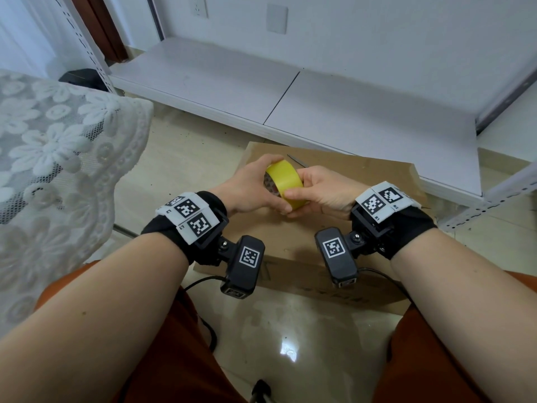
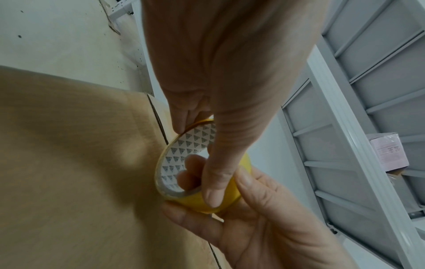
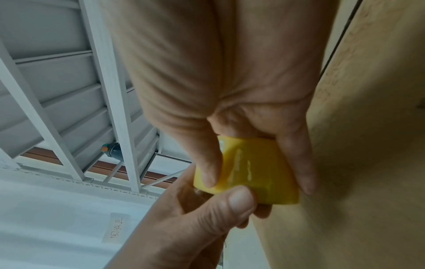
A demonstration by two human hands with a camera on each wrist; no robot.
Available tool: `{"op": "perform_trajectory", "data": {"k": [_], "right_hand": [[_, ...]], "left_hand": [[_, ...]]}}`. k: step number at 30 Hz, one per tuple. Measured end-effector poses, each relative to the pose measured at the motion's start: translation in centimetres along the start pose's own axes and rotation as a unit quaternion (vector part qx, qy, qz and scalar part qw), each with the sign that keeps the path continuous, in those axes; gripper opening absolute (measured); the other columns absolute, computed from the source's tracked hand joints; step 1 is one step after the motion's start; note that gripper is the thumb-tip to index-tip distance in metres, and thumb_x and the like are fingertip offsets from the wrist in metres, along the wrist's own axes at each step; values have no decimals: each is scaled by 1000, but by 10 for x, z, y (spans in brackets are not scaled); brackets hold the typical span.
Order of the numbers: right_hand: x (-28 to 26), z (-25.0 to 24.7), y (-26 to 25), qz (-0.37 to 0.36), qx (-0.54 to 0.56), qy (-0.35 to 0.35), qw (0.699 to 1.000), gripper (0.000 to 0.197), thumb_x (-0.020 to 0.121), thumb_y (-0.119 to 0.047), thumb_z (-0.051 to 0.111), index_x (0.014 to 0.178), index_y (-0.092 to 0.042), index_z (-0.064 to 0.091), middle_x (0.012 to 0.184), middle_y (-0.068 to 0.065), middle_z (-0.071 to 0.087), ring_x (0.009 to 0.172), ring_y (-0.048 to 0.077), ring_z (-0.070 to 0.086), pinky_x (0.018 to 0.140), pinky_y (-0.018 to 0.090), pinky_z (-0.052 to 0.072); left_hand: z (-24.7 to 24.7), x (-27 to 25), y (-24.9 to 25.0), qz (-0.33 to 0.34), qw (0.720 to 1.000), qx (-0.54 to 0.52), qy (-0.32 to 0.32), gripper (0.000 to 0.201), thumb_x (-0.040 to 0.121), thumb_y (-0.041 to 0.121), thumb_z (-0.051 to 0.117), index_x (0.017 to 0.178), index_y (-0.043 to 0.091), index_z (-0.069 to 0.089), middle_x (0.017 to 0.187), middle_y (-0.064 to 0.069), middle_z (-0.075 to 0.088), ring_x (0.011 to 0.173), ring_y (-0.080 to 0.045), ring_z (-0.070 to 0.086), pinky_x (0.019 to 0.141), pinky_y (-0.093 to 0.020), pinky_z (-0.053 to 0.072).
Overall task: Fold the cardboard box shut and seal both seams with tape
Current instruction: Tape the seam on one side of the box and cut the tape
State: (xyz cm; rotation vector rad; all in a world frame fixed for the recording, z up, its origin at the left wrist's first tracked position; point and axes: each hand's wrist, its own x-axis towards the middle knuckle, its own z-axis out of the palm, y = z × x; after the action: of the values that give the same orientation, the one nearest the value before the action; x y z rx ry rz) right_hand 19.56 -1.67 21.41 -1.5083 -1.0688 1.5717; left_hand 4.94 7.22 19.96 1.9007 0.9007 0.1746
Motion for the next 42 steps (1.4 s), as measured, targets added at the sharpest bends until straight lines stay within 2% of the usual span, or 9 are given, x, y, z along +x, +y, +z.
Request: {"op": "perform_trajectory", "data": {"k": [3, 7, 15, 22, 30, 33, 36, 38, 42], "right_hand": [[1, 0, 0, -6, 15, 17, 1000, 36, 82, -14, 66, 114, 2, 57, 100, 18, 64, 89, 25, 63, 95, 52, 48], [4, 3, 2, -30, -19, 49, 998, 6, 86, -10, 64, 92, -9, 63, 80, 8, 69, 75, 20, 67, 89, 55, 51], [-2, -3, -2, -16, 42, -22, 999, 17, 94, -2, 49, 109, -1, 58, 91, 12, 66, 77, 17, 68, 85, 47, 53], [-1, 2, -2, -18, 18, 29, 999, 12, 95, -10, 52, 95, -4, 62, 81, 12, 69, 71, 19, 69, 79, 48, 55], [-1, -7, -6, -8, 99, 10, 995, 28, 97, -1, 40, 124, 6, 47, 109, 23, 58, 95, 36, 61, 82, 53, 53], [0, -9, -8, -24, 39, 101, 994, 15, 96, -4, 48, 109, -7, 52, 107, 12, 57, 96, 29, 61, 71, 49, 57], [2, -9, -7, -52, -59, 141, 987, 11, 91, -4, 56, 89, -14, 54, 84, 6, 56, 75, 18, 57, 66, 39, 55], [3, -10, -6, -76, -83, 150, 982, 17, 88, -1, 59, 81, -16, 55, 73, 2, 54, 64, 12, 51, 60, 26, 46], [2, -13, -6, -103, -89, 168, 976, 18, 84, 2, 65, 77, -15, 59, 75, 1, 60, 68, 10, 55, 64, 20, 47]], "left_hand": [[-1, 1, 0, -5, 1000, -24, -2, 100, 58, 15, 89, 141, 28, 35, 124, -3, 54, 117, -19, 53, 102, -40, 45], [1, 0, 1, -4, 999, -32, -6, 98, 61, 14, 88, 141, 27, 34, 120, -5, 55, 116, -20, 53, 101, -40, 46], [-1, -2, 2, -7, 997, -69, -34, 98, 63, 6, 85, 143, 27, 32, 124, -6, 54, 119, -20, 53, 104, -41, 44], [1, -1, 1, -2, 997, -74, -32, 98, 64, 6, 85, 143, 27, 32, 120, -7, 56, 116, -22, 55, 102, -42, 46], [-3, -1, 3, 31, 998, -61, 17, 95, 64, 17, 87, 142, 34, 34, 123, -1, 53, 112, -17, 55, 98, -32, 47], [-4, -1, 5, 42, 997, 14, 69, 81, 54, 39, 90, 122, 30, 46, 112, 0, 53, 105, -18, 56, 91, -31, 49], [-2, -3, 9, 34, 986, 134, 91, 70, 50, 44, 91, 99, 22, 46, 102, 0, 46, 94, -15, 48, 80, -25, 43], [0, -7, 14, 43, 984, 161, 60, 55, 57, 42, 89, 85, 18, 47, 84, 5, 50, 79, -14, 49, 62, -24, 38], [2, -12, 19, 27, 994, 108, -16, 38, 64, 41, 85, 76, 19, 56, 71, 6, 58, 68, -11, 56, 57, -23, 42]]}}
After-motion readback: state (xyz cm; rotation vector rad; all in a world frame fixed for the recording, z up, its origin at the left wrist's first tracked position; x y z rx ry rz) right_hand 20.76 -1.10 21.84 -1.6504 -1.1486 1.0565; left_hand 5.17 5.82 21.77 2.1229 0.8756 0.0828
